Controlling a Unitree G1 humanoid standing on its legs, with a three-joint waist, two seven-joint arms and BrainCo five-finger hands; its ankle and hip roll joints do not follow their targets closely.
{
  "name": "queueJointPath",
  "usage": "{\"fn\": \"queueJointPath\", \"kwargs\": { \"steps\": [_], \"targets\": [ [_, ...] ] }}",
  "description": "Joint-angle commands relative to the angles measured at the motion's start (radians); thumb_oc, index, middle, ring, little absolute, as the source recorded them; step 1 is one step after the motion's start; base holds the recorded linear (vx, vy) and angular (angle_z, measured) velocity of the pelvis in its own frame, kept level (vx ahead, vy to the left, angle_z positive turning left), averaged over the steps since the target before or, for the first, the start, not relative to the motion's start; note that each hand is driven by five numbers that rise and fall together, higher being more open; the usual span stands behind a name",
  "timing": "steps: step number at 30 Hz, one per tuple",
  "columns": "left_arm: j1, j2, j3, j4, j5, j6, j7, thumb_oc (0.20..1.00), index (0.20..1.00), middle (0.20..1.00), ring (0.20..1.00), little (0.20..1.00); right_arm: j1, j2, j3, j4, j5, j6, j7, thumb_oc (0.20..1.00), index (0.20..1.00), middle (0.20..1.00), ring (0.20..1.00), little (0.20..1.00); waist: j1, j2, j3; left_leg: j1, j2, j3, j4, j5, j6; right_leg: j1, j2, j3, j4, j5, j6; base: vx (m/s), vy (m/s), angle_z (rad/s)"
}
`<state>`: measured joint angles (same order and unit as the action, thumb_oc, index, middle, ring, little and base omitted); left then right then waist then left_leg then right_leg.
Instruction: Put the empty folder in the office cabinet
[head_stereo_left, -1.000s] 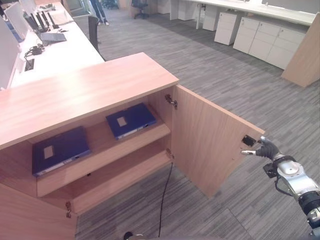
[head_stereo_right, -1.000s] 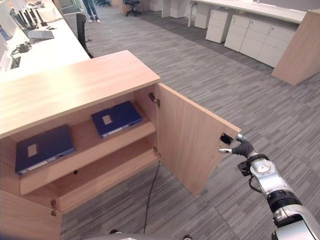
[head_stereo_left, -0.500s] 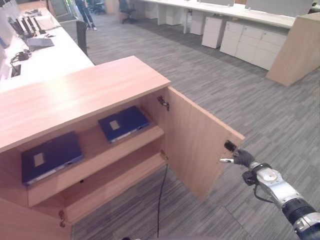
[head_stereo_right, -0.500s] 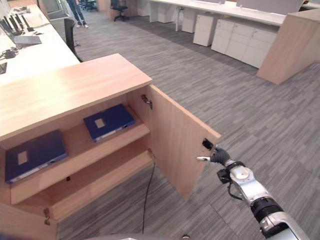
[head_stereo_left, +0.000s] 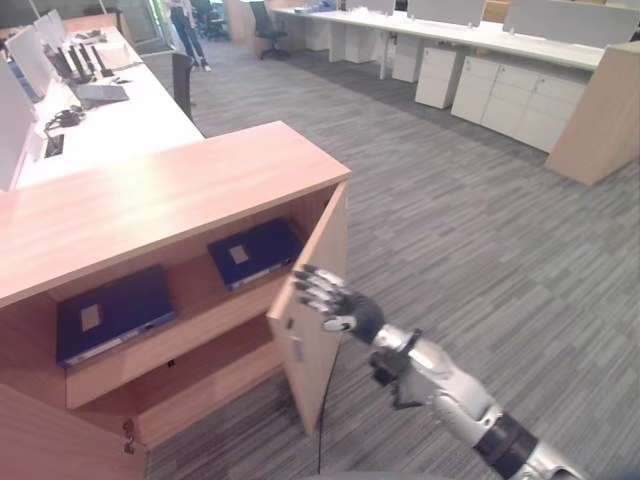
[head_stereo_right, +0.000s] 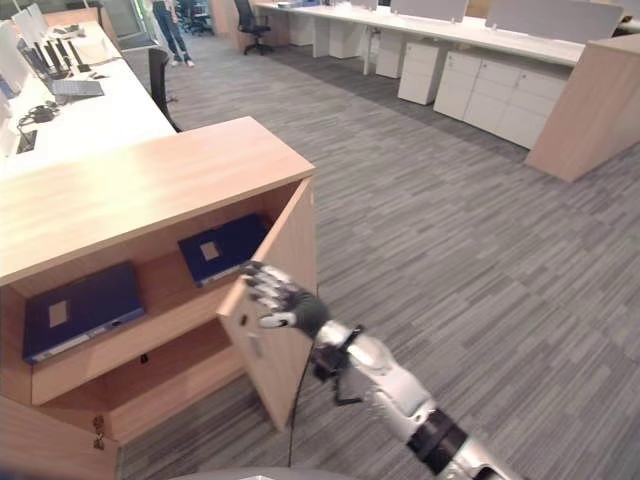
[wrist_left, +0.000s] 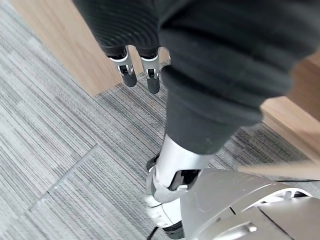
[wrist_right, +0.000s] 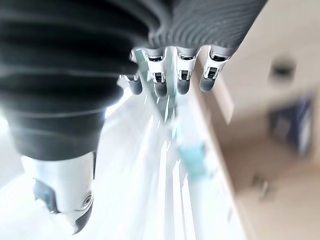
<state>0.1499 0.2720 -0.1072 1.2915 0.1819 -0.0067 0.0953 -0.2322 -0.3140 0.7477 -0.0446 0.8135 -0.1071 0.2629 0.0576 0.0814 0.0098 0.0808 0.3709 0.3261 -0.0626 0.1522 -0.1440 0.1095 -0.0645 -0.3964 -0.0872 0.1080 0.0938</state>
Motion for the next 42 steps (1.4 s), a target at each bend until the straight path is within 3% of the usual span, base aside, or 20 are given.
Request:
{"fn": "queueJointPath", "kwargs": {
  "steps": [1,7,12,15,16,20,21,23,24,26,29,30,33,35,36,37,38,39,40,42],
  "targets": [
    [-0.056,0.062,0.006,0.040,-0.004,-0.010,0.031,1.000,1.000,1.000,1.000,1.000,-0.081,0.064,-0.022,-0.020,0.094,-0.038,0.032,1.000,1.000,1.000,1.000,1.000,0.009,-0.071,0.051,-0.030,0.010,0.026,0.021,0.053,-0.059,0.029,0.075,-0.004,0.005,-0.215,-0.069,-0.02,-0.005,0.09],
    [-0.067,0.094,0.023,0.024,-0.002,-0.022,0.043,1.000,1.000,1.000,1.000,1.000,-0.060,0.011,0.018,-0.034,0.073,-0.014,0.058,1.000,1.000,1.000,1.000,1.000,0.021,-0.082,0.065,-0.047,0.011,0.011,0.033,0.058,-0.060,0.016,0.069,-0.012,0.011,-0.206,-0.062,-0.01,-0.010,0.02],
    [-0.072,0.106,0.045,0.008,-0.049,-0.037,0.042,1.000,1.000,1.000,1.000,1.000,-0.013,-0.061,-0.021,-0.035,0.017,-0.015,0.051,1.000,1.000,1.000,1.000,1.000,0.048,-0.101,0.106,-0.131,0.011,-0.017,0.144,0.072,-0.063,0.004,0.051,-0.054,0.018,-0.198,-0.069,-0.05,-0.018,0.13],
    [-0.055,0.103,0.078,0.028,-0.077,-0.042,0.026,1.000,1.000,1.000,1.000,1.000,0.036,-0.114,-0.054,0.013,-0.116,0.003,0.047,1.000,1.000,1.000,1.000,1.000,0.059,-0.114,0.108,-0.115,-0.007,-0.020,0.181,-0.005,-0.042,-0.009,0.014,-0.095,0.025,-0.188,-0.059,-0.05,0.069,0.50],
    [-0.055,0.103,0.078,0.029,-0.077,-0.042,0.026,1.000,1.000,1.000,1.000,1.000,0.037,-0.113,-0.054,0.013,-0.117,0.002,0.047,1.000,1.000,1.000,1.000,1.000,0.058,-0.114,0.107,-0.116,-0.008,-0.020,0.182,-0.006,-0.041,-0.009,0.014,-0.095,0.026,-0.188,-0.058,-0.04,0.109,0.72],
    [-0.037,0.065,0.131,0.052,-0.108,-0.030,0.006,1.000,1.000,1.000,1.000,1.000,0.121,-0.177,-0.109,0.191,-0.428,0.041,0.005,1.000,1.000,1.000,1.000,1.000,0.044,-0.108,0.086,-0.050,-0.018,0.011,0.144,-0.063,-0.036,-0.041,-0.024,-0.146,0.035,-0.177,-0.037,-0.04,0.123,0.72],
    [-0.036,0.065,0.129,0.052,-0.108,-0.030,0.006,1.000,1.000,1.000,1.000,1.000,0.123,-0.176,-0.110,0.193,-0.432,0.040,0.006,1.000,1.000,1.000,1.000,1.000,0.044,-0.107,0.084,-0.050,-0.019,0.010,0.142,-0.062,-0.036,-0.041,-0.025,-0.148,0.035,-0.177,-0.036,-0.03,0.186,0.49],
    [-0.037,0.023,0.119,0.045,-0.142,-0.026,0.001,1.000,1.000,1.000,1.000,1.000,0.204,-0.147,-0.194,0.427,-0.594,0.064,-0.063,1.000,1.000,1.000,1.000,1.000,0.027,-0.092,0.056,-0.030,-0.027,0.056,0.064,-0.063,-0.040,-0.053,-0.056,-0.204,0.030,-0.160,-0.018,-0.05,0.264,0.96],
    [-0.044,-0.004,0.099,0.047,-0.151,-0.021,-0.001,1.000,1.000,1.000,1.000,1.000,0.244,-0.091,-0.267,0.610,-0.618,0.088,-0.125,1.000,1.000,1.000,1.000,1.000,0.020,-0.078,0.043,-0.028,-0.027,0.084,0.013,-0.040,-0.047,-0.050,-0.074,-0.238,0.022,-0.143,-0.010,-0.03,0.201,1.42],
    [-0.044,-0.017,0.091,0.050,-0.163,-0.016,-0.004,1.000,1.000,1.000,1.000,1.000,0.257,-0.054,-0.317,0.716,-0.612,0.097,-0.158,1.000,1.000,1.000,1.000,1.000,0.020,-0.071,0.036,-0.028,-0.038,0.077,-0.007,-0.037,-0.045,-0.048,-0.082,-0.244,0.015,-0.130,0.000,0.00,0.196,1.23],
    [-0.076,-0.033,0.087,0.088,-0.203,-0.018,0.014,1.000,1.000,1.000,1.000,1.000,0.231,0.048,-0.474,1.105,-0.595,0.112,-0.254,1.000,1.000,1.000,1.000,1.000,0.028,-0.068,0.020,-0.051,-0.077,0.044,-0.018,-0.061,-0.022,-0.050,-0.135,-0.277,0.011,-0.075,0.031,-0.03,0.292,0.51],
    [-0.101,-0.038,0.080,0.120,-0.204,-0.009,0.038,1.000,1.000,1.000,1.000,1.000,0.213,0.080,-0.556,1.288,-0.628,0.141,-0.317,1.000,1.000,1.000,1.000,1.000,0.034,-0.067,0.007,-0.062,-0.113,0.014,-0.025,-0.088,0.002,-0.046,-0.177,-0.297,0.013,-0.036,0.052,-0.01,0.371,0.68],
    [-0.134,-0.042,0.055,0.143,-0.189,-0.005,0.056,1.000,1.000,1.000,1.000,1.000,0.215,0.095,-0.640,1.402,-0.631,0.157,-0.387,1.000,1.000,1.000,1.000,1.000,0.037,-0.076,-0.003,-0.084,-0.185,-0.033,-0.025,-0.124,0.035,-0.038,-0.247,-0.328,0.023,0.008,0.089,0.04,0.376,0.72],
    [-0.160,-0.039,0.052,0.147,-0.174,-0.011,0.048,1.000,1.000,1.000,1.000,1.000,0.263,0.114,-0.692,1.376,-0.583,0.157,-0.368,1.000,1.000,1.000,1.000,1.000,0.037,-0.095,0.000,-0.091,-0.315,-0.090,-0.025,-0.162,0.089,-0.012,-0.382,-0.377,0.103,0.040,0.142,0.16,0.683,0.88],
    [-0.162,-0.032,0.048,0.143,-0.165,-0.009,0.044,1.000,1.000,1.000,1.000,1.000,0.278,0.119,-0.709,1.360,-0.577,0.159,-0.373,1.000,1.000,1.000,1.000,1.000,0.036,-0.100,0.005,-0.080,-0.360,-0.120,-0.025,-0.182,0.106,-0.003,-0.433,-0.385,0.153,0.049,0.148,0.18,0.580,1.44],
    [-0.170,-0.024,0.038,0.145,-0.162,-0.010,0.043,1.000,1.000,1.000,1.000,1.000,0.285,0.124,-0.726,1.349,-0.559,0.150,-0.385,1.000,1.000,1.000,1.000,1.000,0.014,-0.103,0.015,-0.079,-0.391,-0.167,-0.025,-0.193,0.117,0.002,-0.469,-0.349,0.199,0.079,0.147,0.14,0.322,1.46],
    [-0.176,-0.026,0.027,0.140,-0.169,-0.013,0.047,1.000,1.000,1.000,1.000,1.000,0.284,0.134,-0.726,1.344,-0.543,0.146,-0.386,1.000,1.000,1.000,1.000,1.000,-0.013,-0.096,0.024,-0.073,-0.403,-0.202,-0.025,-0.194,0.126,-0.021,-0.451,-0.218,0.207,0.070,0.138,0.12,0.183,1.90],
    [-0.176,-0.026,0.022,0.139,-0.176,-0.017,0.048,1.000,1.000,1.000,1.000,1.000,0.283,0.139,-0.720,1.344,-0.534,0.141,-0.385,1.000,1.000,1.000,1.000,1.000,-0.024,-0.091,0.022,-0.073,-0.405,-0.219,-0.025,-0.192,0.130,-0.037,-0.420,-0.145,0.211,0.037,0.122,0.07,0.093,1.55],
    [-0.180,-0.030,0.010,0.136,-0.190,-0.023,0.049,1.000,1.000,1.000,1.000,1.000,0.281,0.150,-0.712,1.334,-0.501,0.125,-0.380,1.000,1.000,1.000,1.000,1.000,-0.038,-0.081,0.028,-0.089,-0.402,-0.250,-0.025,-0.164,0.142,-0.082,-0.334,-0.042,0.240,-0.057,0.070,0.06,0.037,1.72],
    [-0.184,-0.033,0.009,0.135,-0.230,-0.031,0.051,1.000,1.000,1.000,1.000,1.000,0.274,0.158,-0.691,1.327,-0.458,0.106,-0.377,1.000,1.000,1.000,1.000,1.000,-0.053,-0.082,0.037,-0.097,-0.404,-0.289,-0.025,-0.149,0.149,-0.128,-0.213,0.055,0.266,-0.142,0.036,0.05,-0.074,1.33]
  ]
}}
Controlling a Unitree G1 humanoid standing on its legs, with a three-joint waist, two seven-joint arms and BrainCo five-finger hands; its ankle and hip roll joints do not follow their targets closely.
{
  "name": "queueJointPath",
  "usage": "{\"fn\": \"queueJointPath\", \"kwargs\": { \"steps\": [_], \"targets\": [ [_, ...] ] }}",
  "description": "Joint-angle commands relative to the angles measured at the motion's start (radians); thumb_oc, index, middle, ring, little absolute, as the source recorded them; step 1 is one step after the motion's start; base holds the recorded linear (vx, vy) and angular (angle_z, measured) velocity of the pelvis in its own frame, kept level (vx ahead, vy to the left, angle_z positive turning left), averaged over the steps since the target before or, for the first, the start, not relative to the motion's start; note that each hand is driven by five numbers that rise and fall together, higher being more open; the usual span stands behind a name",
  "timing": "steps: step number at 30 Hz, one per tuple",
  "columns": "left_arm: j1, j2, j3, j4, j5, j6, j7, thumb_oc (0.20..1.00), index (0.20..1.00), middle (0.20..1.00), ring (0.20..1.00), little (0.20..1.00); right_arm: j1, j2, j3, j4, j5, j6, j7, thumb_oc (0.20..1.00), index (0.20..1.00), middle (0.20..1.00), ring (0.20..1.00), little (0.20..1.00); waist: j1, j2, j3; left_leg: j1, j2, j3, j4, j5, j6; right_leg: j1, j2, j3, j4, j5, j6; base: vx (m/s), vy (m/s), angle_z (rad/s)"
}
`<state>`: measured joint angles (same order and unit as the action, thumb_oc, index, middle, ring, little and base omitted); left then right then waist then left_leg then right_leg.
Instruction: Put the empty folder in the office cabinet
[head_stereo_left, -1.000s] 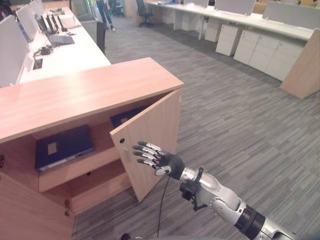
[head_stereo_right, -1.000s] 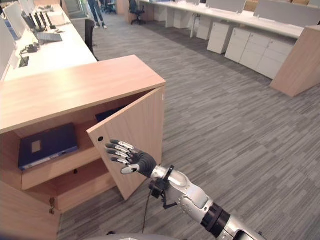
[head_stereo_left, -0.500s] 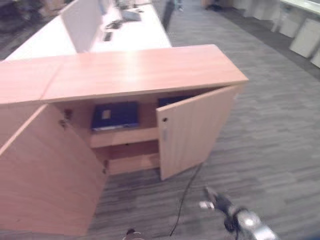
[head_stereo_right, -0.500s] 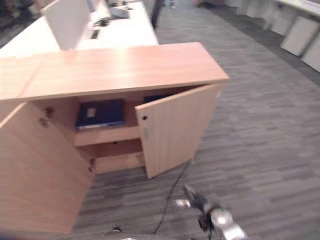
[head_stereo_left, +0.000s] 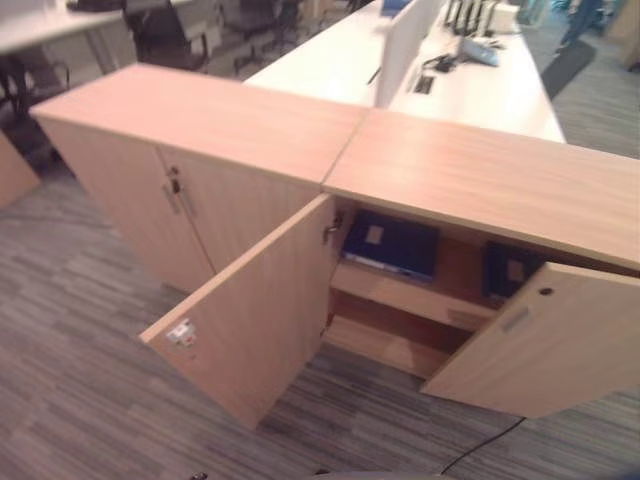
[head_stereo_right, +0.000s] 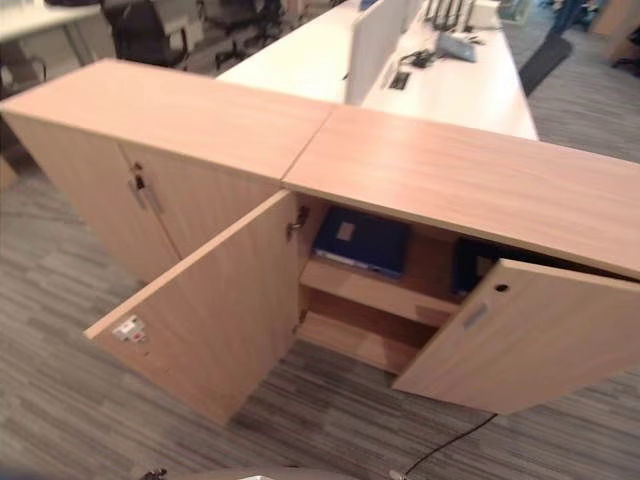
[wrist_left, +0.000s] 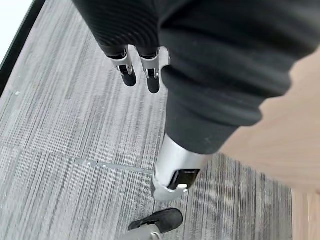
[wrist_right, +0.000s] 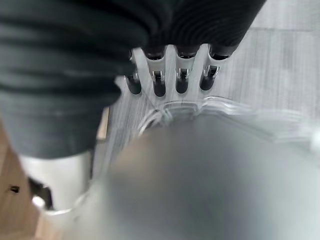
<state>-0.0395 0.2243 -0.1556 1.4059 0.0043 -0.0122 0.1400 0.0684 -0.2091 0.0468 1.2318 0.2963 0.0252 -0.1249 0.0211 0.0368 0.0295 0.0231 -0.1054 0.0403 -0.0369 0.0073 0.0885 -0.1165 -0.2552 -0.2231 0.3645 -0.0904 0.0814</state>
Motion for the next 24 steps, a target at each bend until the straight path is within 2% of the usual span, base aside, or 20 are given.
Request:
{"fn": "queueJointPath", "kwargs": {
  "steps": [1,2,6,9,10,11,12,13,14,15,16,18,19,20,22,24],
  "targets": [
    [0.002,0.006,0.086,0.026,-0.109,-0.030,0.006,1.000,1.000,1.000,1.000,1.000,-0.037,0.061,0.037,0.067,0.075,-0.037,0.007,1.000,1.000,1.000,1.000,1.000,-0.004,-0.060,0.030,-0.029,0.048,-0.041,-0.050,0.001,-0.084,0.119,0.064,-0.107,-0.231,0.026,0.028,0.10,-0.243,1.55],
    [0.002,-0.001,0.110,0.023,-0.146,-0.033,0.004,1.000,1.000,1.000,1.000,1.000,-0.043,0.065,0.055,0.086,0.062,-0.031,0.014,1.000,1.000,1.000,1.000,1.000,0.002,-0.068,0.022,-0.025,0.052,-0.051,-0.050,0.001,-0.089,0.127,0.103,-0.089,-0.278,0.034,0.024,0.10,-0.228,1.28],
    [0.021,-0.001,0.155,0.026,-0.216,-0.042,0.007,1.000,1.000,1.000,1.000,1.000,-0.051,0.063,0.058,0.114,0.057,-0.037,0.020,1.000,1.000,1.000,1.000,1.000,0.015,-0.076,0.016,-0.013,0.069,-0.048,-0.050,0.003,-0.097,0.149,0.143,-0.078,-0.344,0.048,0.023,0.08,-0.128,0.01],
    [0.000,-0.003,0.188,0.003,-0.327,-0.055,0.035,1.000,1.000,1.000,1.000,1.000,-0.058,0.055,0.047,0.119,0.079,-0.044,0.007,1.000,1.000,1.000,1.000,1.000,0.036,-0.101,0.070,-0.126,0.081,-0.034,0.144,-0.036,-0.130,0.169,0.131,-0.122,-0.361,0.051,0.011,-0.09,-0.121,-0.36],
    [-0.001,0.002,0.205,-0.008,-0.362,-0.065,0.051,1.000,1.000,1.000,1.000,1.000,-0.068,0.042,0.041,0.125,0.086,-0.042,-0.001,1.000,1.000,1.000,1.000,1.000,0.039,-0.104,0.080,-0.178,0.125,0.006,0.205,-0.032,-0.151,0.173,0.121,-0.153,-0.370,0.054,0.010,-0.12,-0.045,0.00],
    [-0.002,0.002,0.206,-0.008,-0.362,-0.065,0.051,1.000,1.000,1.000,1.000,1.000,-0.069,0.042,0.041,0.126,0.086,-0.042,-0.001,1.000,1.000,1.000,1.000,1.000,0.039,-0.103,0.081,-0.180,0.126,0.006,0.209,-0.034,-0.152,0.173,0.123,-0.153,-0.371,0.054,0.009,-0.06,0.034,0.23],
    [0.015,0.018,0.227,-0.018,-0.356,-0.078,0.070,1.000,1.000,1.000,1.000,1.000,-0.075,0.033,0.035,0.121,0.106,-0.055,-0.009,1.000,1.000,1.000,1.000,1.000,0.048,-0.106,0.080,-0.174,0.182,0.044,0.206,-0.026,-0.155,0.183,0.119,-0.149,-0.386,0.061,0.012,-0.01,0.030,0.26],
    [0.016,0.019,0.227,-0.018,-0.356,-0.078,0.070,1.000,1.000,1.000,1.000,1.000,-0.075,0.033,0.035,0.121,0.106,-0.056,-0.009,1.000,1.000,1.000,1.000,1.000,0.050,-0.106,0.081,-0.172,0.183,0.047,0.205,-0.027,-0.156,0.184,0.120,-0.147,-0.386,0.062,0.012,0.02,0.068,-0.26],
    [0.038,0.038,0.249,-0.033,-0.347,-0.094,0.093,1.000,1.000,1.000,1.000,1.000,-0.071,0.027,0.033,0.104,0.110,-0.066,-0.003,1.000,1.000,1.000,1.000,1.000,0.060,-0.116,0.079,-0.143,0.241,0.040,0.170,-0.007,-0.167,0.187,0.113,-0.126,-0.391,0.065,0.017,0.03,0.161,-0.36],
    [0.136,0.237,0.384,-0.140,-0.343,-0.106,0.050,1.000,1.000,1.000,1.000,1.000,-0.037,-0.027,-0.021,0.063,0.105,-0.071,0.023,1.000,1.000,1.000,1.000,1.000,0.073,-0.100,0.072,-0.119,0.300,0.022,0.119,0.028,-0.182,0.179,0.103,-0.122,-0.388,0.067,0.032,0.03,0.163,-0.54],
    [0.137,0.237,0.385,-0.141,-0.342,-0.106,0.050,1.000,1.000,1.000,1.000,1.000,-0.037,-0.027,-0.021,0.063,0.105,-0.071,0.023,1.000,1.000,1.000,1.000,1.000,0.071,-0.101,0.068,-0.122,0.298,0.021,0.116,0.032,-0.181,0.175,0.101,-0.124,-0.388,0.068,0.032,0.02,0.173,-0.26],
    [0.221,0.277,0.423,-0.299,-0.328,-0.102,0.036,1.000,1.000,1.000,1.000,1.000,-0.011,-0.038,-0.046,0.051,0.089,-0.073,0.032,1.000,1.000,1.000,1.000,1.000,0.079,-0.079,0.058,-0.075,0.333,-0.005,0.043,0.054,-0.192,0.179,0.103,-0.123,-0.391,0.064,0.042,0.04,0.134,-0.05],
    [0.166,0.308,0.398,-0.297,-0.302,-0.080,0.044,1.000,1.000,1.000,1.000,1.000,-0.009,-0.041,-0.048,0.059,0.080,-0.069,0.047,1.000,1.000,1.000,1.000,1.000,0.062,-0.062,0.043,-0.049,0.341,0.015,-0.004,0.067,-0.202,0.181,0.103,-0.128,-0.397,0.067,0.048,0.08,0.195,0.20],
    [0.137,0.317,0.384,-0.377,-0.259,-0.081,0.053,1.000,1.000,1.000,1.000,1.000,0.000,-0.041,-0.057,0.068,0.070,-0.059,0.044,1.000,1.000,1.000,1.000,1.000,0.050,-0.049,0.027,-0.026,0.341,0.029,-0.038,0.069,-0.211,0.185,0.106,-0.125,-0.405,0.071,0.051,0.11,0.198,0.27],
    [0.174,0.282,0.396,-0.591,-0.202,-0.073,0.069,1.000,1.000,1.000,1.000,1.000,0.009,-0.051,-0.089,0.096,0.047,-0.033,0.051,1.000,1.000,1.000,1.000,1.000,0.037,-0.036,-0.003,-0.014,0.322,0.014,-0.050,0.046,-0.221,0.188,0.097,-0.123,-0.420,0.085,0.053,0.10,0.186,0.12],
    [0.193,0.247,0.388,-0.728,-0.168,-0.066,0.060,1.000,1.000,1.000,1.000,1.000,0.004,-0.055,-0.111,0.121,0.033,-0.019,0.052,1.000,1.000,1.000,1.000,1.000,0.033,-0.032,-0.013,-0.008,0.310,0.021,-0.050,0.034,-0.222,0.189,0.084,-0.117,-0.439,0.102,0.058,0.04,0.178,-0.10]
  ]
}}
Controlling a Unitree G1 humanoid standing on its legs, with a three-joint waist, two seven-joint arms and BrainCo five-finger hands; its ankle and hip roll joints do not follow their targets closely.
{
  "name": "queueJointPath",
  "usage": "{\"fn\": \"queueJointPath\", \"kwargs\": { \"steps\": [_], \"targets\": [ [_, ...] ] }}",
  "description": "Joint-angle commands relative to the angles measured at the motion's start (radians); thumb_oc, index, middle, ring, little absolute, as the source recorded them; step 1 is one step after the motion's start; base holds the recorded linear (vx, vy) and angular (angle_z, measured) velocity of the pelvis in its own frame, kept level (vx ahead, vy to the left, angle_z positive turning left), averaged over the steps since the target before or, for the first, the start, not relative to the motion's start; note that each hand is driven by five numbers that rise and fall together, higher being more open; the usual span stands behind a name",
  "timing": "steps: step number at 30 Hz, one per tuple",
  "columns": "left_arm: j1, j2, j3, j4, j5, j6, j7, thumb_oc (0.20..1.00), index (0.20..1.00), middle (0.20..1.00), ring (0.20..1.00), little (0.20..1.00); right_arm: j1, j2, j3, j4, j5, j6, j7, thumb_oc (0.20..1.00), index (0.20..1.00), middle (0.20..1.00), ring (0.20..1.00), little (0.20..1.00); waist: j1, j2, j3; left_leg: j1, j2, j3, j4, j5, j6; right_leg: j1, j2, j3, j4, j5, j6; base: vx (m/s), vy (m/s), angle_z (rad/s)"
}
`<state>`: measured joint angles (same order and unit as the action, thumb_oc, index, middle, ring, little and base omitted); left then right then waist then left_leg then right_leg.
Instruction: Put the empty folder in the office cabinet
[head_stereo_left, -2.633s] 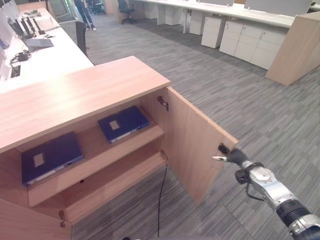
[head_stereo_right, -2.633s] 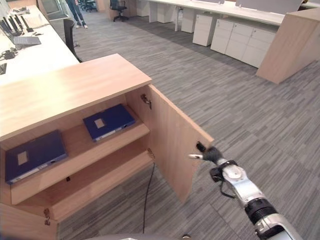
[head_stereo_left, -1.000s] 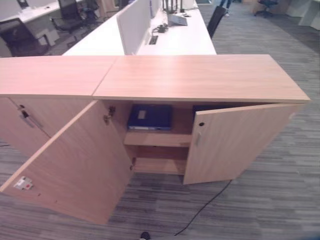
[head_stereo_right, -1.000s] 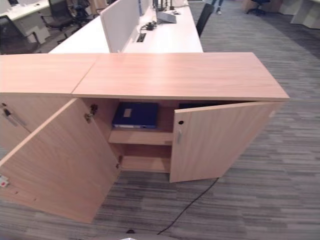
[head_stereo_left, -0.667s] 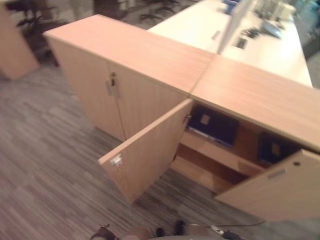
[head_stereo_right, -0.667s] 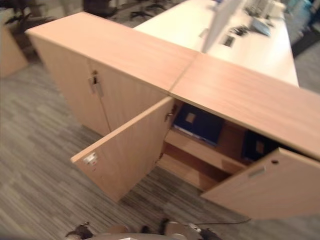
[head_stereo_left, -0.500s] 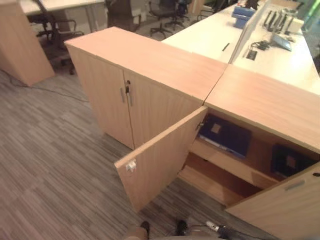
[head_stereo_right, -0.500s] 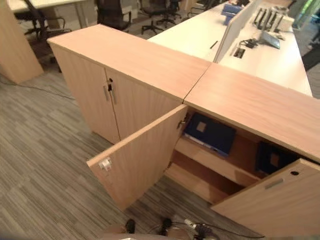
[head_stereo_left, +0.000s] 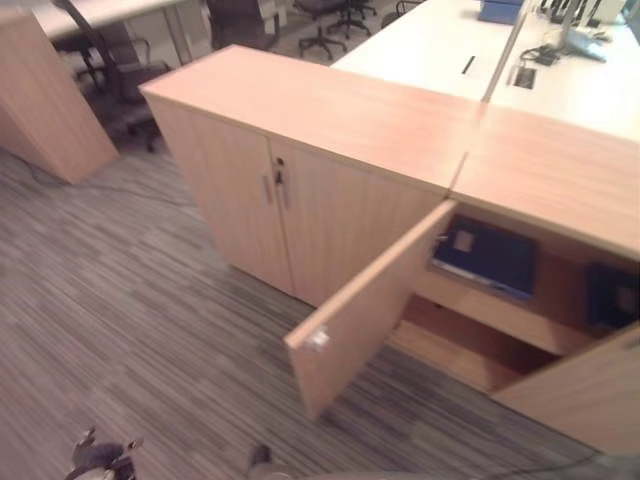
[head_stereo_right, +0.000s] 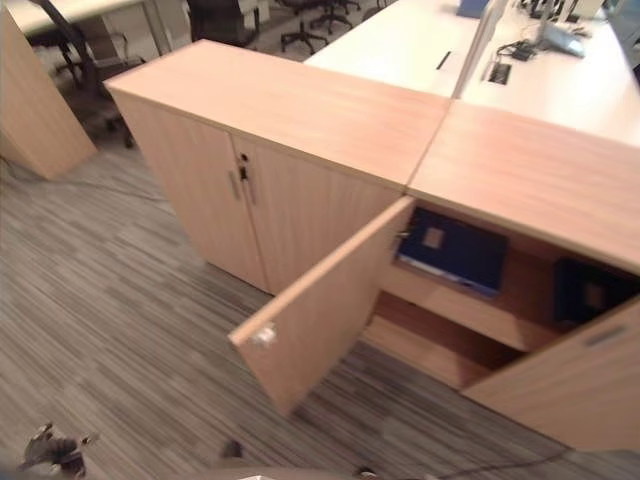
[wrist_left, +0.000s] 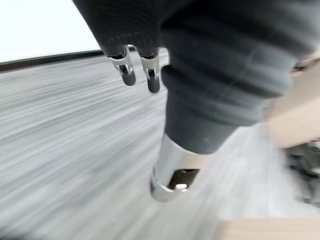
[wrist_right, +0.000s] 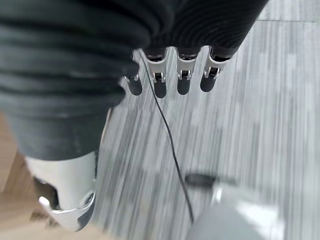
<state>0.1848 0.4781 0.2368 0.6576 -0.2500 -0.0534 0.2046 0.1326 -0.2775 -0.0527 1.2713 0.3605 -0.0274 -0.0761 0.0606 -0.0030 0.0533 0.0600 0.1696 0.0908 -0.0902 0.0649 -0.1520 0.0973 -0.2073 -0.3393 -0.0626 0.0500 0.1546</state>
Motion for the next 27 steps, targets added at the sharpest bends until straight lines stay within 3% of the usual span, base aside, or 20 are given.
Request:
{"fn": "queueJointPath", "kwargs": {
  "steps": [1,6,11,16,21,27],
  "targets": [
    [-0.025,-0.025,-0.010,-0.032,0.100,-0.019,-0.018,1.000,1.000,1.000,1.000,1.000,-0.068,0.016,-0.023,0.090,-0.038,0.044,0.007,1.000,1.000,1.000,1.000,1.000,-0.008,0.009,-0.040,-0.036,0.023,-0.021,0.003,-0.036,0.021,-0.025,0.023,0.004,-0.019,-0.023,-0.007,0.03,0.173,-0.09],
    [-0.083,-0.030,-0.086,-0.156,0.090,-0.038,-0.056,1.000,1.000,1.000,1.000,1.000,-0.082,0.035,-0.006,0.064,-0.056,0.052,0.015,1.000,1.000,1.000,1.000,1.000,-0.030,-0.003,-0.040,-0.009,-0.028,0.016,0.003,-0.076,0.053,-0.035,-0.015,0.045,-0.025,0.009,0.020,0.03,0.155,-0.27],
    [-0.116,-0.039,-0.186,-0.254,0.079,-0.041,-0.117,1.000,1.000,1.000,1.000,1.000,-0.091,0.039,0.004,0.054,-0.055,0.051,0.011,1.000,1.000,1.000,1.000,1.000,-0.042,-0.015,-0.038,0.002,-0.037,0.029,0.003,-0.085,0.064,-0.037,-0.019,0.060,-0.025,0.012,0.026,0.02,0.030,-0.17],
    [-0.119,-0.067,-0.346,-0.414,0.034,-0.030,-0.255,1.000,1.000,1.000,1.000,1.000,-0.105,0.030,-0.005,0.085,-0.071,0.054,0.011,1.000,1.000,1.000,1.000,1.000,-0.066,-0.025,-0.034,0.016,-0.038,0.045,0.003,-0.098,0.076,-0.048,-0.011,0.081,-0.025,0.014,0.033,0.00,0.018,-0.16],
    [-0.163,-0.087,-0.520,-0.466,0.010,0.012,-0.366,1.000,1.000,1.000,1.000,1.000,-0.086,0.024,0.113,0.209,-0.355,0.127,0.069,1.000,1.000,1.000,1.000,1.000,-0.076,-0.058,-0.017,-0.004,-0.057,0.040,0.003,-0.101,0.096,-0.072,-0.020,0.085,-0.025,0.036,0.044,-0.06,0.039,-0.13],
    [-0.161,-0.071,-0.619,-0.532,-0.041,0.056,-0.465,1.000,1.000,1.000,1.000,1.000,-0.058,0.061,0.156,0.211,-0.413,0.142,0.099,1.000,1.000,1.000,1.000,1.000,-0.087,-0.085,-0.003,-0.025,-0.081,0.060,0.003,-0.109,0.117,-0.114,-0.033,0.106,-0.025,0.069,0.059,-0.06,0.042,-0.05]
  ]
}}
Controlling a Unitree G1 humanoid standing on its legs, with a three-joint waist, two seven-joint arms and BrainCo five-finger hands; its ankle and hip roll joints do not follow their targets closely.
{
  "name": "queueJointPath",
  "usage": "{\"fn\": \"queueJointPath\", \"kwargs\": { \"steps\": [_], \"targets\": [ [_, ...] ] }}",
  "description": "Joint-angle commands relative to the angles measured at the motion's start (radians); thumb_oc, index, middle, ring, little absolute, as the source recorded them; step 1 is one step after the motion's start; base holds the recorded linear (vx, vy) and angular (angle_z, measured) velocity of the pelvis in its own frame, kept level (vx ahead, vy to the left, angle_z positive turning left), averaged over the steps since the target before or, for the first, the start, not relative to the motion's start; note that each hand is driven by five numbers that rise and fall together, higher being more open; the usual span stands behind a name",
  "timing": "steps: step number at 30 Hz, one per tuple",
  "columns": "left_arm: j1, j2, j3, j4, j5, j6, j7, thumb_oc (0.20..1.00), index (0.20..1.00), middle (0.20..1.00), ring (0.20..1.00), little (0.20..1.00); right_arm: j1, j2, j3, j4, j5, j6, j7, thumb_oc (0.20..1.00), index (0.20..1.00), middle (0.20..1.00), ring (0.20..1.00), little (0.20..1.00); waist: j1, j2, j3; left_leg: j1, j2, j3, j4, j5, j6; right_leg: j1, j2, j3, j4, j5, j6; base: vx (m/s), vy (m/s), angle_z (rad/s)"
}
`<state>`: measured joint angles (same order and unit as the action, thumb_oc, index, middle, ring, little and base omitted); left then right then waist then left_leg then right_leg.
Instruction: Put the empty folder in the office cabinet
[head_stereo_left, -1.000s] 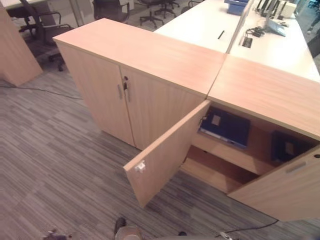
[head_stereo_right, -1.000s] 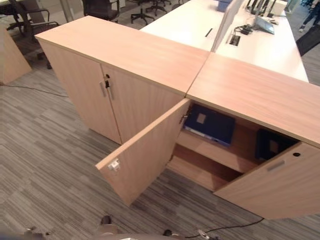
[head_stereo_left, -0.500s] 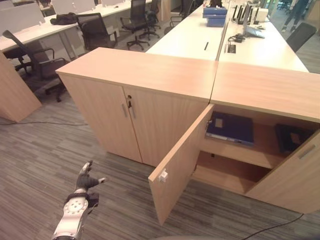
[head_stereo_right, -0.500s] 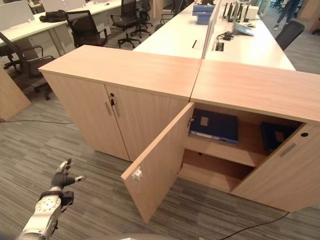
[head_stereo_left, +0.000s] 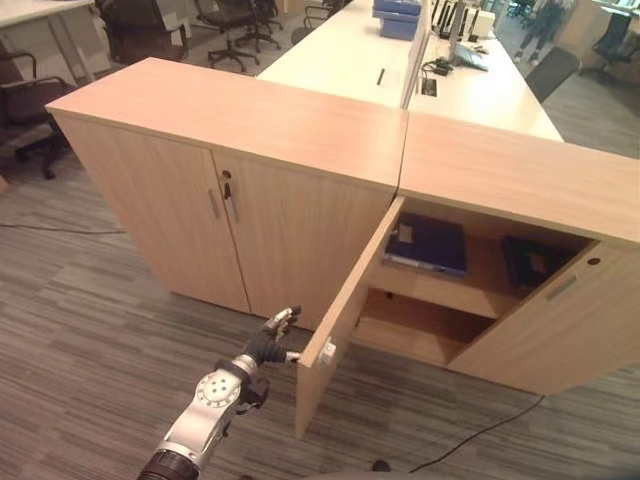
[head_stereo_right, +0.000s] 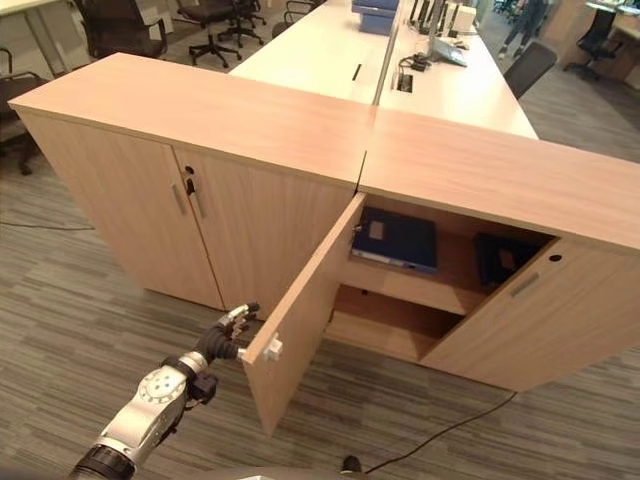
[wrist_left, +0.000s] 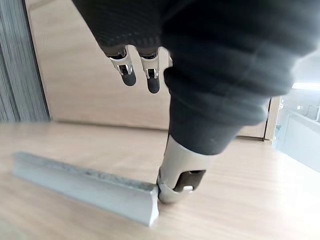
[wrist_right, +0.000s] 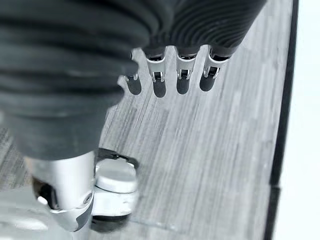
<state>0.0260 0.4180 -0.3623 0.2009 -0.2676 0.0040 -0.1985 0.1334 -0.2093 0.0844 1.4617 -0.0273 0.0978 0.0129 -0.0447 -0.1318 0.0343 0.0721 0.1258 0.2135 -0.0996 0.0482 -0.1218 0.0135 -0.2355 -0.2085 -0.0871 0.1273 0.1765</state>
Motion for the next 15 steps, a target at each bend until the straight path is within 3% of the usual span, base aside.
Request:
{"fn": "queueJointPath", "kwargs": {
  "steps": [1,9,15],
  "targets": [
    [-0.003,-0.006,-0.031,-0.080,-0.025,0.002,-0.070,1.000,1.000,1.000,1.000,1.000,-0.060,-0.004,0.026,0.016,-0.027,0.016,0.010,1.000,1.000,1.000,1.000,1.000,0.016,0.042,0.018,-0.037,-0.037,-0.057,0.012,-0.094,0.088,-0.036,-0.005,-0.019,0.000,-0.006,0.038,-0.08,0.046,-0.21],
    [-0.103,0.050,-0.199,-0.218,-0.026,0.003,-0.155,1.000,1.000,1.000,1.000,1.000,-0.083,0.007,0.087,-0.020,-0.029,0.001,0.002,1.000,1.000,1.000,1.000,1.000,-0.023,0.038,0.015,-0.005,-0.027,0.005,0.012,-0.118,0.091,-0.054,0.011,0.021,0.000,-0.007,0.038,-0.02,0.004,-0.26],
    [-0.231,0.013,-0.287,-0.220,-0.071,-0.012,-0.134,1.000,1.000,1.000,1.000,1.000,-0.101,-0.009,0.108,-0.038,-0.014,-0.007,-0.004,1.000,1.000,1.000,1.000,1.000,-0.050,0.034,0.001,0.020,-0.011,0.027,0.012,-0.120,0.083,-0.049,0.027,0.040,0.000,-0.022,0.028,0.02,-0.054,-0.17]
  ]
}}
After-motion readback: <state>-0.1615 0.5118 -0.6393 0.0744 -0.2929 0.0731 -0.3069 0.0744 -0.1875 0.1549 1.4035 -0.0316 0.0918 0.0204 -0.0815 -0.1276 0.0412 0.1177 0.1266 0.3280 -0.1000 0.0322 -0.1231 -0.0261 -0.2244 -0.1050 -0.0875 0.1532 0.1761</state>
